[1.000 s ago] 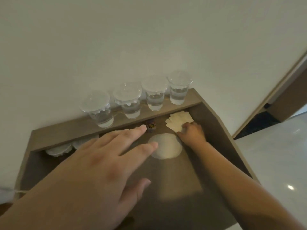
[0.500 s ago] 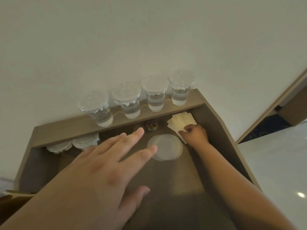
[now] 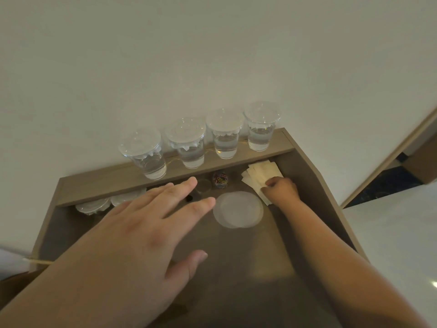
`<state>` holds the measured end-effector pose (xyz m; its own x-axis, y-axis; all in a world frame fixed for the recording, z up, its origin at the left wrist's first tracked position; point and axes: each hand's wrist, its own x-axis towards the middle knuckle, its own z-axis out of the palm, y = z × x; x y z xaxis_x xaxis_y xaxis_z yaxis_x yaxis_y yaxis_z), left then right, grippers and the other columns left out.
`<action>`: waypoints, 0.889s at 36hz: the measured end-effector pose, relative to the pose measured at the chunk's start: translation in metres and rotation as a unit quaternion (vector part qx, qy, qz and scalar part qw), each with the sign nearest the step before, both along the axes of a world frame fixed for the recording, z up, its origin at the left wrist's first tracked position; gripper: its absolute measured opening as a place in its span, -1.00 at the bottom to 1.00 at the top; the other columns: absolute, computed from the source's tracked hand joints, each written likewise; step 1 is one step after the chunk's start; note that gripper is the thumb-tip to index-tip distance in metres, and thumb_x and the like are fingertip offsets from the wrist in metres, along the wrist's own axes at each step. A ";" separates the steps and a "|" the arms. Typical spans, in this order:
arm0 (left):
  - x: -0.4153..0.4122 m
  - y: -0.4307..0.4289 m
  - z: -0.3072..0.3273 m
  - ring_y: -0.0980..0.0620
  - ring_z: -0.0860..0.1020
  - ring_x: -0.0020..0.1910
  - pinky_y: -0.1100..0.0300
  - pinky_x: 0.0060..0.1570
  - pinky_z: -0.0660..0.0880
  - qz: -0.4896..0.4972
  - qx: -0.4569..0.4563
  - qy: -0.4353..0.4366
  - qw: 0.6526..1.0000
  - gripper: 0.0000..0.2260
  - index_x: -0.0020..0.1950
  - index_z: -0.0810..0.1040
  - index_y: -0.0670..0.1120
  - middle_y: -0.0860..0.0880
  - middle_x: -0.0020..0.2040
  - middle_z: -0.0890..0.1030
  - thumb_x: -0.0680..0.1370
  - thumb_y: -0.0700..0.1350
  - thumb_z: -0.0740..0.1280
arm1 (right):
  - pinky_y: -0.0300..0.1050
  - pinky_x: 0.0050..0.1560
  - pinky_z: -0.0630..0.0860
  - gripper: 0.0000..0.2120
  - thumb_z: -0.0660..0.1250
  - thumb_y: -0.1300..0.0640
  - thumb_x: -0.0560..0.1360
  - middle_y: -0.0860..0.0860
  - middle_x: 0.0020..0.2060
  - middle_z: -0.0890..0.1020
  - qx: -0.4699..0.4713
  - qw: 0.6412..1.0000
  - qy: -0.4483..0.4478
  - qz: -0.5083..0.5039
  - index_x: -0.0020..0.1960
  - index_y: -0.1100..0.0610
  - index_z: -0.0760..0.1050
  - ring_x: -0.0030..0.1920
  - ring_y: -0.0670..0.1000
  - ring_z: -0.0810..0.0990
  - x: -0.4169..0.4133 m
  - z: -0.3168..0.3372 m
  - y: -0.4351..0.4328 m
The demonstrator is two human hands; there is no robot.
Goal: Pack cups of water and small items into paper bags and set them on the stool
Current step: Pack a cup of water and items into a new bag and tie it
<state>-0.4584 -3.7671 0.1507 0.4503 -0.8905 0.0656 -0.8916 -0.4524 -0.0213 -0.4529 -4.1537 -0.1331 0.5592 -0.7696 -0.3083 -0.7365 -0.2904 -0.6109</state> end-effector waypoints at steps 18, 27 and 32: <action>0.000 0.011 0.010 0.08 0.49 0.41 0.10 0.27 0.37 0.015 0.016 0.027 0.999 -0.42 0.54 0.41 0.23 0.13 0.55 0.42 0.53 0.35 0.16 | -0.02 -0.12 0.68 -0.76 0.25 0.10 0.68 0.02 -0.12 0.67 -0.133 0.989 -0.060 0.001 0.23 0.13 0.64 -0.17 0.05 0.65 -0.020 0.018 0.026; 0.002 0.025 0.022 0.17 0.50 0.41 0.20 0.28 0.33 0.031 0.023 0.077 0.996 -0.43 0.54 0.37 0.29 0.25 0.51 0.43 0.55 0.39 0.11 | -0.23 -0.16 0.57 -0.87 0.31 0.07 0.67 -0.11 -0.12 0.63 -0.109 0.984 -0.135 -0.048 0.17 0.02 0.61 -0.15 -0.09 0.63 -0.059 0.071 0.062; 0.017 0.041 0.020 0.72 0.01 0.28 0.61 0.20 0.03 0.045 -0.016 0.141 0.989 -0.40 0.54 0.06 0.51 0.62 0.41 0.14 0.50 0.54 -0.05 | -0.15 -0.04 0.59 -0.95 0.36 0.09 0.65 -0.06 -0.07 0.64 -0.038 0.974 -0.207 -0.088 0.03 -0.03 0.58 -0.05 -0.05 0.62 -0.107 0.113 0.116</action>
<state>-0.4418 -3.7256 0.1711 0.5327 -0.8451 -0.0456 -0.8158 -0.5271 0.2381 -0.5600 -4.0379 -0.0198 0.4807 -0.8766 -0.0235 -0.4737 -0.2370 -0.8482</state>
